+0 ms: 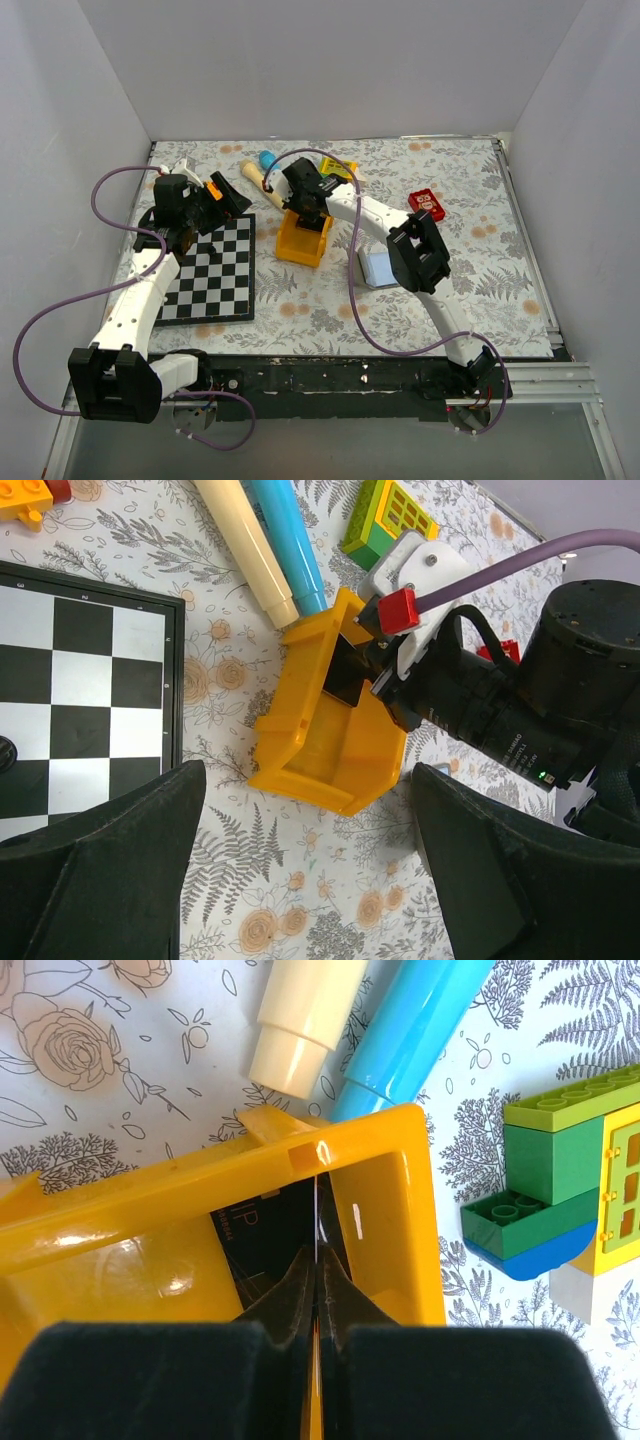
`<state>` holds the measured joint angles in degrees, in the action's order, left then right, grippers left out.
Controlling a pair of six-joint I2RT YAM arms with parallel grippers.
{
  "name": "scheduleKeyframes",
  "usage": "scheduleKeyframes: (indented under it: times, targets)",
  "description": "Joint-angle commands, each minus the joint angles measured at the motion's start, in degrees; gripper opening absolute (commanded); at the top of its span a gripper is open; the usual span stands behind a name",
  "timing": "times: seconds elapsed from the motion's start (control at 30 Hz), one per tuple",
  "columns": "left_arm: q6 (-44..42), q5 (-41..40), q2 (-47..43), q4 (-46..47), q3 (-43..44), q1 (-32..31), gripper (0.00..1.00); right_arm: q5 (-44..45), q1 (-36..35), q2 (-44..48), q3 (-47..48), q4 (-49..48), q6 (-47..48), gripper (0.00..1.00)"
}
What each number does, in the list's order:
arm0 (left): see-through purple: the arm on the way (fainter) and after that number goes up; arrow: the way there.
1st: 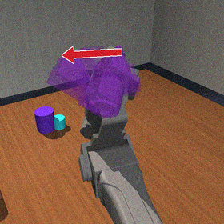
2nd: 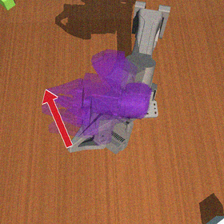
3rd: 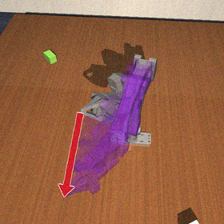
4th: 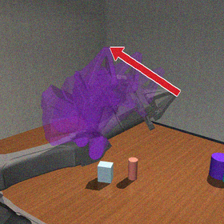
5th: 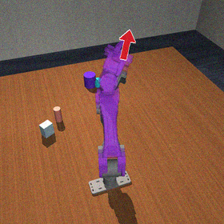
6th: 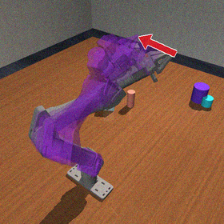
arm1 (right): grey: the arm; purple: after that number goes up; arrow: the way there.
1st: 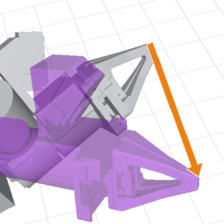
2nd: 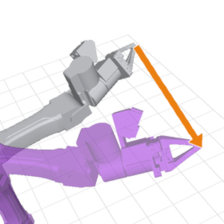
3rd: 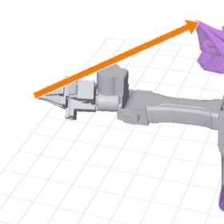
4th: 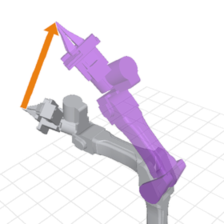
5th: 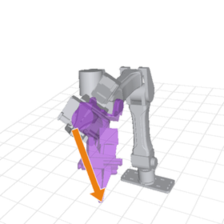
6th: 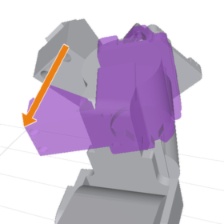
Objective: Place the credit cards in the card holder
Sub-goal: Pick up the credit card from the storage box.
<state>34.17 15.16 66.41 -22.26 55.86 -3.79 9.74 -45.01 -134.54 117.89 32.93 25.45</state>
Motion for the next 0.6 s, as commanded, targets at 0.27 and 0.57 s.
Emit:
scheduleKeyframes:
  times: [0.27, 0.57]
  targets:
    - [-0.2, 1.3, -2.2, 0.6, -0.3, 0.5, 0.84, -7.1, 0.9, 24.7, -9.9, -6.7, -12.9, 0.01]
    - [-2.8, -2.6, 0.4, 1.4, 3.6, -7.8, 0.85, -4.6, 8.8, 51.8, -42.8, -10.1, -37.9, 0.01]
